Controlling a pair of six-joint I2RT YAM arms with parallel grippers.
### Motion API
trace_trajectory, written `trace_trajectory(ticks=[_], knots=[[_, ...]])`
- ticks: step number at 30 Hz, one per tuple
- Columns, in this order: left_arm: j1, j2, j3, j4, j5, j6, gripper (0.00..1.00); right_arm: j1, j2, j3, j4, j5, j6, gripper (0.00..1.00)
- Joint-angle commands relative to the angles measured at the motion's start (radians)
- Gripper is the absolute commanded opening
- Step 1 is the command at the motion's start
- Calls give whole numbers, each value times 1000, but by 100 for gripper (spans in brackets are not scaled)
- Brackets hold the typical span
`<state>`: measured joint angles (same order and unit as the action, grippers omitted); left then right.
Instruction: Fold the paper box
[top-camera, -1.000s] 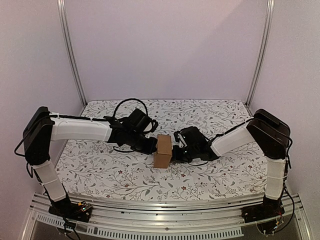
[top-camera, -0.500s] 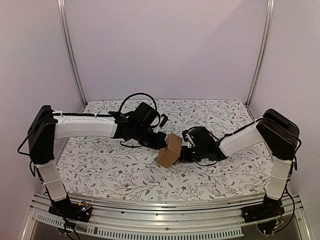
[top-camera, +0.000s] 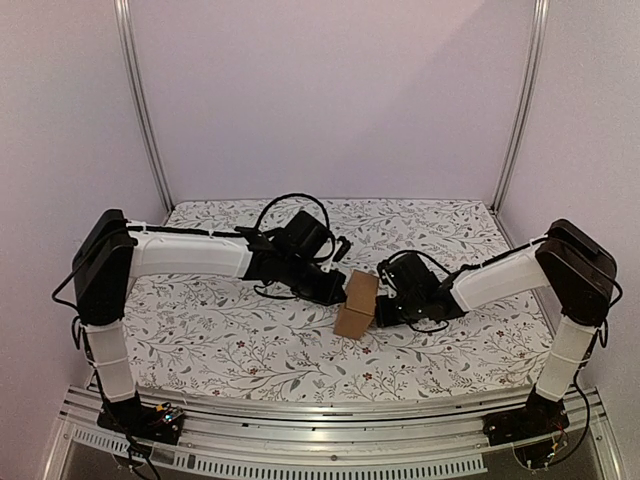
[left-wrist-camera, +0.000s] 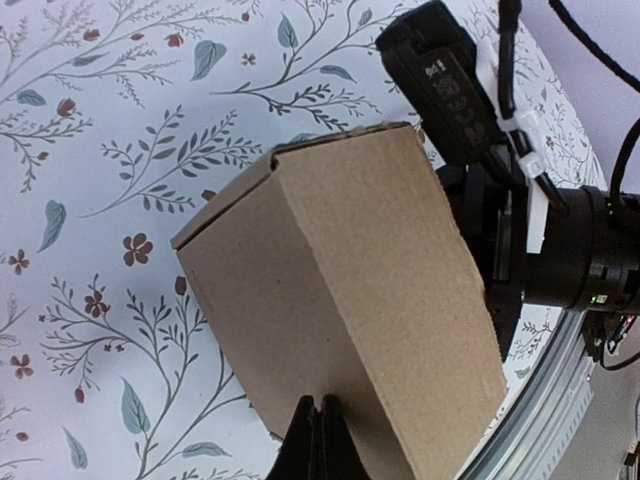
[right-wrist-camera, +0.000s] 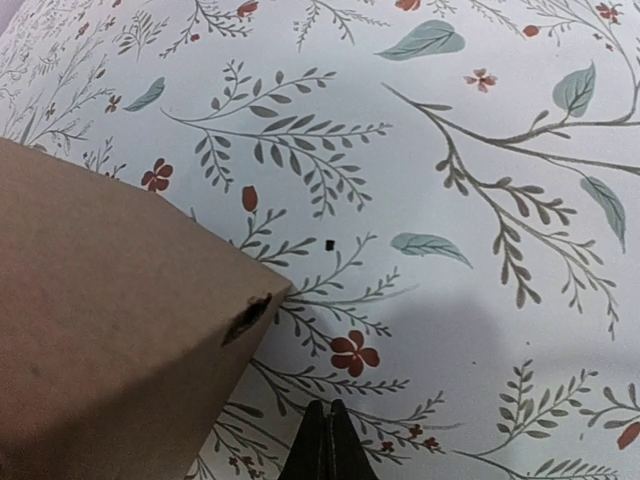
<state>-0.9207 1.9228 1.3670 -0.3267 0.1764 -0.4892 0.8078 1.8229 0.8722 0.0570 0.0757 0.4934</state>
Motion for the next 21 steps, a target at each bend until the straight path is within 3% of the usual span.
trace_trajectory(ticks=[1, 21], knots=[[-33, 31, 43, 19, 52, 13, 0, 3, -18, -50, -219, 111, -75, 0], [-53, 81, 132, -4, 73, 30, 0, 3, -356, -111, -386, 140, -55, 0]])
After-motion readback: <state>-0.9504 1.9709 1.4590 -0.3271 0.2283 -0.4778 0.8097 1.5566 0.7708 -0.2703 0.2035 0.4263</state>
